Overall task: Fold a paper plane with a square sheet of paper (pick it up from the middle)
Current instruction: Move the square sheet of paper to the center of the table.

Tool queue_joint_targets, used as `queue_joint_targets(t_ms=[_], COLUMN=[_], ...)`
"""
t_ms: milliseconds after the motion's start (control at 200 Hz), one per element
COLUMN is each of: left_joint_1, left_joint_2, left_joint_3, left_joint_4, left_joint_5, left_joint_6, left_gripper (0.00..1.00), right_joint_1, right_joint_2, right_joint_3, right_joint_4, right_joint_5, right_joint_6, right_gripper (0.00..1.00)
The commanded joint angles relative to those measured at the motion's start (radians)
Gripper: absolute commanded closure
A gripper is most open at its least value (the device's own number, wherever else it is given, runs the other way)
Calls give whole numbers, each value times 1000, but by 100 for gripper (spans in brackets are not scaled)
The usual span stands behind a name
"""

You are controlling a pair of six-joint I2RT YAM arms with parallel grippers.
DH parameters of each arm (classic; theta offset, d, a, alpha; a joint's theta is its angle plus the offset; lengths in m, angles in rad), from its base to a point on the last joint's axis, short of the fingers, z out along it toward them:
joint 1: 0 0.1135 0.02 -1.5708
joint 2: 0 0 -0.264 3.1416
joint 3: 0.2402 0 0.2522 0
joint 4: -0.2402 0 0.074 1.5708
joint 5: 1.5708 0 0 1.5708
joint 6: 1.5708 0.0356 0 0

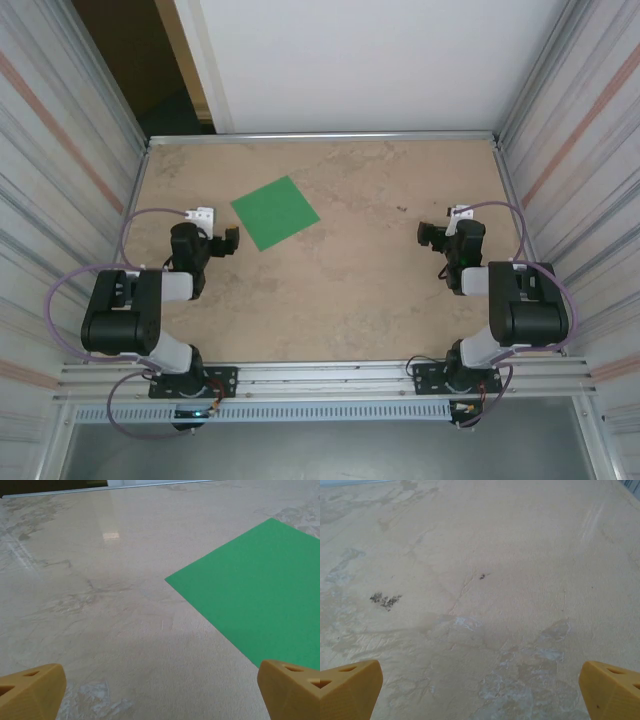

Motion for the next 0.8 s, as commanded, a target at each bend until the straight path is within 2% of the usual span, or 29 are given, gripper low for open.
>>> queue_joint_targets(t_ms=[0,792], left_joint_1=[4,10], left_joint_2=[7,6], left_joint_3=[16,16], left_joint_4=[23,24], left_joint_5=[13,24], left_joint_6=[4,0], left_gripper=[1,1], right_joint_1=[-7,-9], right_joint_2=[6,9], right_joint_3=[19,21], right_joint_4=[22,19], right_joint_5=[-10,-12], right_joint_6=[20,20], right_gripper=[1,1])
